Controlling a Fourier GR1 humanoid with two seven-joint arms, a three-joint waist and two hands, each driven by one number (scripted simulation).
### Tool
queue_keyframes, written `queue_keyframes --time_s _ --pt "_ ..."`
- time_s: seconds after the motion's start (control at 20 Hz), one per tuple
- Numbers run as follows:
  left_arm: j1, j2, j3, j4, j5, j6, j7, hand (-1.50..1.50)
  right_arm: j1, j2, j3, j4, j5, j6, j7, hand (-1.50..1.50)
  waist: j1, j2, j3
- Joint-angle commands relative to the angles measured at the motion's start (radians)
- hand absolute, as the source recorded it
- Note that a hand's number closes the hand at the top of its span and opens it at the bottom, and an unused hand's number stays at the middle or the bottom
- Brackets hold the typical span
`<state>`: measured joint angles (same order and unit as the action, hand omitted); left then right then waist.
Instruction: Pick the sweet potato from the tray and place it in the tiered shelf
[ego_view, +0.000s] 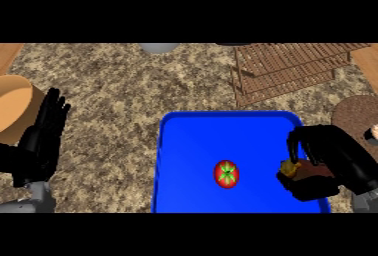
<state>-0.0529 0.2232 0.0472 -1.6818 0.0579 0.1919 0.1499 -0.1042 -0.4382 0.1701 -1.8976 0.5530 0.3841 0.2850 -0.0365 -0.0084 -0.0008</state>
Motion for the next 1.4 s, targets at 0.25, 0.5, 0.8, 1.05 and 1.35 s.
queue_keyframes --time_s 0.25,0.5,0.8,1.05,1.35 --pt "0.044 -0.013 -0.018 -0.032 -0.005 -0.016 -0.014 0.0 -0.122 0.013 -0.365 -0.266 -0.27 0.03 0.328 1.5 0.027 0.002 -0.001" --pt "-0.018 -0.019 -0.005 0.013 -0.014 -0.021 -0.008 0.0 -0.22 -0.073 -0.472 -0.231 -0.32 0.079 0.4 1.5 0.035 0.008 0.0" --pt "-0.076 0.005 0.034 0.018 0.005 -0.049 0.038 0.0 -0.283 -0.136 -0.56 -0.02 -0.308 0.071 0.254 1.5 0.039 0.009 0.001" --pt "-0.059 -0.049 -0.019 0.016 -0.048 -0.021 0.01 0.0 -0.44 -0.115 -0.459 0.212 -0.18 -0.037 0.196 1.5 0.049 0.012 0.001" --pt "0.001 -0.054 0.01 0.014 -0.047 -0.038 -0.043 0.0 -0.488 -0.083 -0.461 0.378 -0.144 -0.135 0.08 1.5 0.046 0.01 0.001"
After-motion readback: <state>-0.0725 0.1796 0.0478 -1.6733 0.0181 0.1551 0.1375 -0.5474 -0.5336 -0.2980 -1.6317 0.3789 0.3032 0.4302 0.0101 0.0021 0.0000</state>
